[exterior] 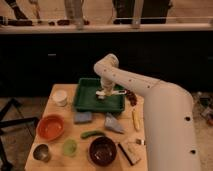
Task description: Wipe tray with brush
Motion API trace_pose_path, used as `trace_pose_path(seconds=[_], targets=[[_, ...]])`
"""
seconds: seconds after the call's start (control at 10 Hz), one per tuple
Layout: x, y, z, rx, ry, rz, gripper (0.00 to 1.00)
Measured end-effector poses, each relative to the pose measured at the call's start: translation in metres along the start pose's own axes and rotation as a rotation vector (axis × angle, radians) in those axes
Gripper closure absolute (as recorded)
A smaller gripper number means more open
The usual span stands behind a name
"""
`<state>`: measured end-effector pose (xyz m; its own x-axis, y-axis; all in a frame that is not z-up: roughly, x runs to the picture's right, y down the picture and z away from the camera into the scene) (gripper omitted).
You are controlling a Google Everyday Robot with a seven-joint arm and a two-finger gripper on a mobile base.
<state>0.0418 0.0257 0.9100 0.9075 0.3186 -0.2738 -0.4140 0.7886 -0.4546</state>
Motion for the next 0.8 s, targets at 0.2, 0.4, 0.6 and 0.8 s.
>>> trace_pose_path(seconds=[0.2,0.4,0.6,0.8], targets=[[0.020,-0.005,0.002,-0.001,0.022,0.048,0.82],[0.037,-0.020,0.002,0.011,0.036,0.090,0.82],[0.034,-0.028,-0.001,0.021,0.041,0.081,0.82],[0.016,-0.028,-0.003,0.026,0.040,0.052,0.82]])
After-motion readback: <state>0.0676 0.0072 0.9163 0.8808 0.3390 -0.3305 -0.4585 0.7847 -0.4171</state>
